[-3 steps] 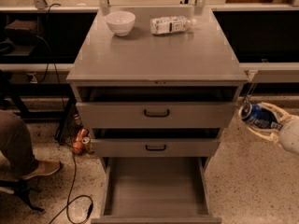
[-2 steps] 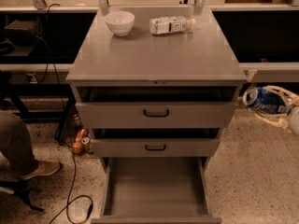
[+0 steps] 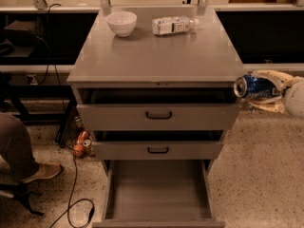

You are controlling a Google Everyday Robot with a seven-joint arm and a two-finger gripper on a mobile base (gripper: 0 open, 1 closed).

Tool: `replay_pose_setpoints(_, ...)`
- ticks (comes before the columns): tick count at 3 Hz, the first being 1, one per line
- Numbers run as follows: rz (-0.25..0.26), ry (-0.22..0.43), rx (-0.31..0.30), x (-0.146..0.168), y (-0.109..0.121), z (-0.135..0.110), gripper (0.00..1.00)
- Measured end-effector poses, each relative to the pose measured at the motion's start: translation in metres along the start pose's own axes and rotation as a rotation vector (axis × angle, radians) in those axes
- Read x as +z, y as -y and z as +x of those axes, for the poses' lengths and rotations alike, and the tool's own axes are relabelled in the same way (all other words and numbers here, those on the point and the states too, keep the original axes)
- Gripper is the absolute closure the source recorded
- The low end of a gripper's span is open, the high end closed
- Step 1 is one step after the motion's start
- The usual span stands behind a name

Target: Pick pepsi can from bottom drawer and place on counter

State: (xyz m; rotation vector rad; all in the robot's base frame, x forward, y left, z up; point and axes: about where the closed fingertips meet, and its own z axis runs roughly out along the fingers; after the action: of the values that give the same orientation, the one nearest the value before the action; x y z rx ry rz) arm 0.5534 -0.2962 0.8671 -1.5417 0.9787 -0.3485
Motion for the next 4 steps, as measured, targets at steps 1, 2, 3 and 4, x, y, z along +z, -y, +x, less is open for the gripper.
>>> replay_pose_setpoints(1,0.000,0.000,0.000,0.000,0.000,0.000,1.00)
replay_pose_setpoints(2,-0.024,0.044,-0.037,0.005,0.009,-0.002,1.00)
replay_pose_setpoints(3,-0.140,0.176,-0.258,0.043,0.045,-0.009,1.00)
replay_pose_setpoints(4,-0.256,0.254,-0.474,0.071,0.073,-0.023,1.00)
